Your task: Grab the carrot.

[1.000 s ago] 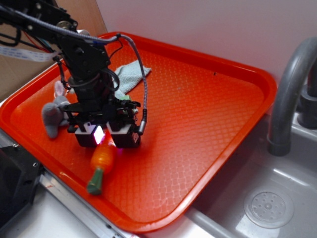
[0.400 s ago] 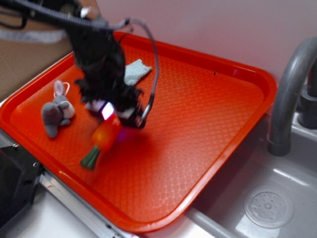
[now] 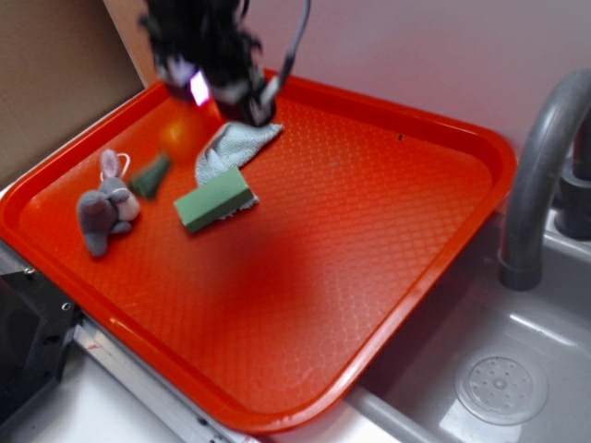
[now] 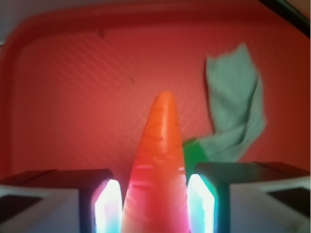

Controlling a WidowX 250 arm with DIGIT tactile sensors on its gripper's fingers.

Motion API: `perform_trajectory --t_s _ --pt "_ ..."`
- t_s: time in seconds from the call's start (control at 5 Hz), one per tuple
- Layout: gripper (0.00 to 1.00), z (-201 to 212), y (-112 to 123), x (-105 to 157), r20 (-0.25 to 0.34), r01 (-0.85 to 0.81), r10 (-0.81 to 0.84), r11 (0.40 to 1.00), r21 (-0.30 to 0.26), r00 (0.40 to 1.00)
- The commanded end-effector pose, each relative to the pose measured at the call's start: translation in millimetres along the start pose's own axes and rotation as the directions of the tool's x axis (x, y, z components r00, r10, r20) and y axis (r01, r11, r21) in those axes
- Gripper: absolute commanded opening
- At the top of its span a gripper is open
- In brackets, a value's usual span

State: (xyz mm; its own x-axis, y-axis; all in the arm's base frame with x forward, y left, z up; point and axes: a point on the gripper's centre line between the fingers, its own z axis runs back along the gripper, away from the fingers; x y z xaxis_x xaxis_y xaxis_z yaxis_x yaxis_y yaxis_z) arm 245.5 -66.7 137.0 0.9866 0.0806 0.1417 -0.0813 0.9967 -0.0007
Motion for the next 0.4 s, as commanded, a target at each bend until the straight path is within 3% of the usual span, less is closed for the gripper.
perform_trajectory --t_s 0.0,0.2 --pt "0.00 60.8 9.1 5.7 0.083 -0.011 0.014 0.999 -0.039 0.996" --pt "0.00 57.4 0.3 2.0 -0.005 0.086 -0.086 0.996 -0.012 0.996"
